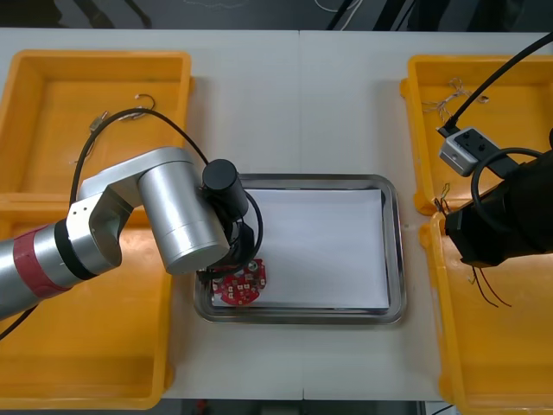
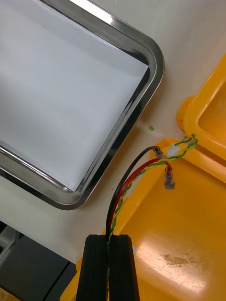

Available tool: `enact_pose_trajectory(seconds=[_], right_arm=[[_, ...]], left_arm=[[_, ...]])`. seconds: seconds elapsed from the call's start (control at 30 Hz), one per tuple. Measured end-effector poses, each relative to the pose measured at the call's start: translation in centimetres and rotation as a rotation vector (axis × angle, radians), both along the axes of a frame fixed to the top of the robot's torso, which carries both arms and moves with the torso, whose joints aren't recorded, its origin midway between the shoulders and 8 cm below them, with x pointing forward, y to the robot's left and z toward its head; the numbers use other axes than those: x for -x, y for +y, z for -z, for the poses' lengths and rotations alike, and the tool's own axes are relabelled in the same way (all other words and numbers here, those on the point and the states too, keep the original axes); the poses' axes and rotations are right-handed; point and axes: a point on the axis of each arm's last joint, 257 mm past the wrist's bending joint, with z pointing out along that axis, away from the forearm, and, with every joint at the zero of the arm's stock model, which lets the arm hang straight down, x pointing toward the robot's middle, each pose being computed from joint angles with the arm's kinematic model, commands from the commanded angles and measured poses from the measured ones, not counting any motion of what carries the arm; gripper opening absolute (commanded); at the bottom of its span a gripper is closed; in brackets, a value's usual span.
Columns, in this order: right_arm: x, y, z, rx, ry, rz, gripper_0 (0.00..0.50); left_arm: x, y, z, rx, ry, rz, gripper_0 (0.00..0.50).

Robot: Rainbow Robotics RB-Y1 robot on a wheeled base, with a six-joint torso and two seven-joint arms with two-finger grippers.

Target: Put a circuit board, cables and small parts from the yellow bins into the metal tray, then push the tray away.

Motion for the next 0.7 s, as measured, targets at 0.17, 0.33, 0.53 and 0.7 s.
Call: enact_pose_trajectory(seconds=[0.17,0.33,0.53,0.7], right_arm=[[0.0,0.0,0.0,0.0,0.0,0.0,0.0],[0.0,0.0,0.0,0.0,0.0,0.0,0.0],[0.0,0.0,0.0,0.0,0.0,0.0,0.0],[0.0,0.0,0.0,0.0,0.0,0.0,0.0]], left_arm=[[-0.45,-0.02,-0.2,0.002,-0.019,-0.003,0.5],[-0.68,-0.37,-0.33,0.023,-0.028,-0.019,0.5],[-0.73,-0.52,-0.37,0.041,-0.029,-0.047,0.5],[-0.56,-0.54,-0.81,0.043,-0.03,-0.058,0.5]])
